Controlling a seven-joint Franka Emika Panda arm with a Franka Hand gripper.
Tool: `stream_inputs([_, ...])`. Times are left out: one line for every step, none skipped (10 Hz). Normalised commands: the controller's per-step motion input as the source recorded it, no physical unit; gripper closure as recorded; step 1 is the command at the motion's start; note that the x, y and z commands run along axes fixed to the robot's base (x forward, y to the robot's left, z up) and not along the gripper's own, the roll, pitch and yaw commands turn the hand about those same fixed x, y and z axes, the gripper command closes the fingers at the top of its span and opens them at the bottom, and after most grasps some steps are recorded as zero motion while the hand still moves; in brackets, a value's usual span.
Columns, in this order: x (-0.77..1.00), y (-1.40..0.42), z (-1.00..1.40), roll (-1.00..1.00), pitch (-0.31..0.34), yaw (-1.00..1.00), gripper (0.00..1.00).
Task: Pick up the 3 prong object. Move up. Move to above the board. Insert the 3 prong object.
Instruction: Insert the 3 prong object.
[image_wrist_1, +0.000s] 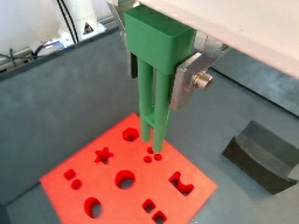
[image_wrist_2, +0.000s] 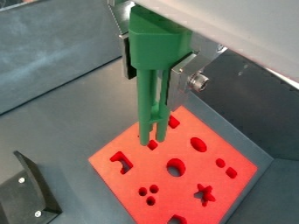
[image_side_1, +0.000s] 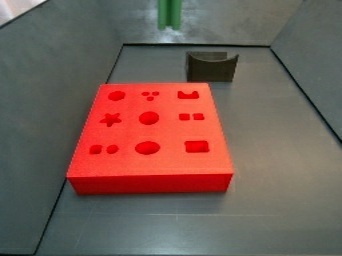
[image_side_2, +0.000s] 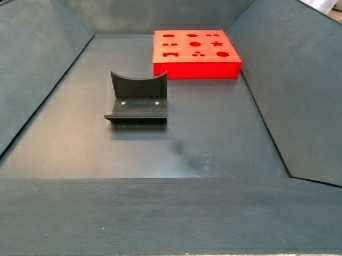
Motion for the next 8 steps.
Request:
stream_inputs([0.53,0.17,-0.72,0.19,0.067,0.02,1.00])
stream_inputs([0.55,0.17,-0.93,0.15,0.000,0.05,1.00])
stream_inputs([0.40,0.25,-0.73,0.06,0.000,0.10,1.00])
stream_inputs([0.13,-0.01,-0.17,-0.01,-0.066,0.00,1.00])
stream_inputs([0.37,0.08,-0.48,0.00,-0.073,-0.78,1.00])
stream_inputs([0.10,0.00,-0.51,0.02,-0.036,-1.00,1.00])
stream_inputs([0.00,0.00,-0.54,0.00,-0.051,-1.00,1.00])
stream_inputs([0.00,0.00,-0.55,0.00,-0.056,-1.00,1.00])
